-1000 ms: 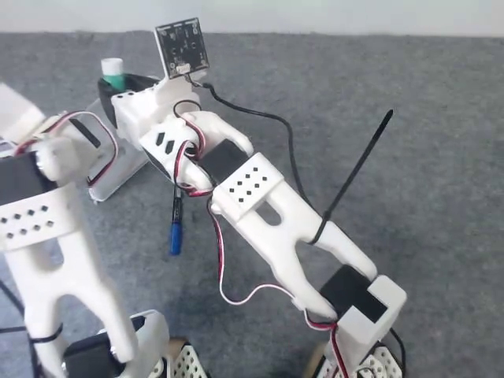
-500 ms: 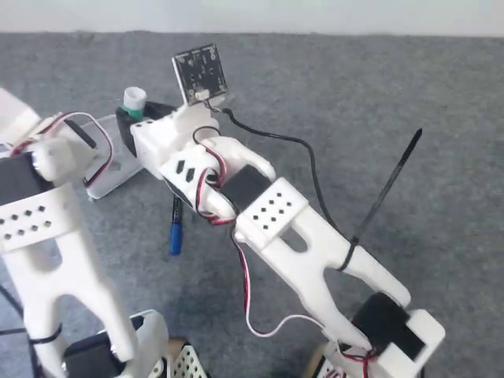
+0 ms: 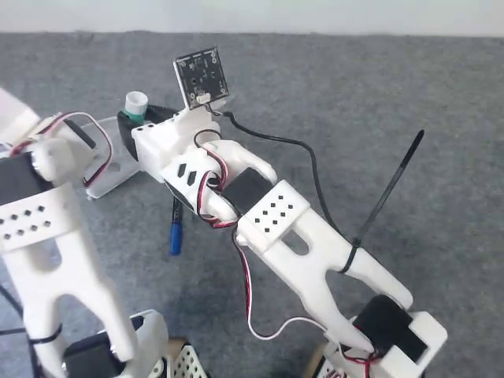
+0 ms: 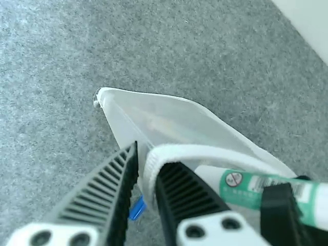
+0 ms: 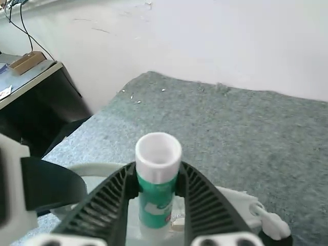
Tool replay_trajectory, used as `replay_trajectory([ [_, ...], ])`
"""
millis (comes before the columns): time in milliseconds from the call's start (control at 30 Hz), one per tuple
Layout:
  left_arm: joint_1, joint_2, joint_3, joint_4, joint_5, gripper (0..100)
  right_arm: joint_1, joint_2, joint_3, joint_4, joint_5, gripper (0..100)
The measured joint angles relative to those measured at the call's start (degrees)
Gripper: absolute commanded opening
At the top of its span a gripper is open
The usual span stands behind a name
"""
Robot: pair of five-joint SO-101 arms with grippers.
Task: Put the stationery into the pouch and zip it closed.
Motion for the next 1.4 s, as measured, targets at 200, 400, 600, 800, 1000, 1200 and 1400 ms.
replay_trajectory([
  [200,0.00,0.00,0.00,0.00,0.00,1,-0.88,-0.09,0.00,0.00,0.26,14.3],
  [400,0.00,0.00,0.00,0.00,0.00,1,-1.05,-0.09,0.00,0.00,0.26,14.3],
  [600,0.00,0.00,0.00,0.00,0.00,1,-1.05,-0.09,0.00,0.00,0.26,14.3],
  [800,0.00,0.00,0.00,0.00,0.00,1,-1.05,-2.81,0.53,3.96,0.26,14.3],
  [1000,-0.09,0.00,0.00,0.00,0.00,1,-0.88,-7.12,3.87,7.56,0.26,14.3],
  [1200,-0.09,0.00,0.00,0.00,0.00,1,1.58,-7.21,3.87,12.31,0.53,14.3],
  [1400,-0.44,0.00,0.00,0.00,0.00,1,2.99,-12.92,3.96,21.19,3.96,14.3],
])
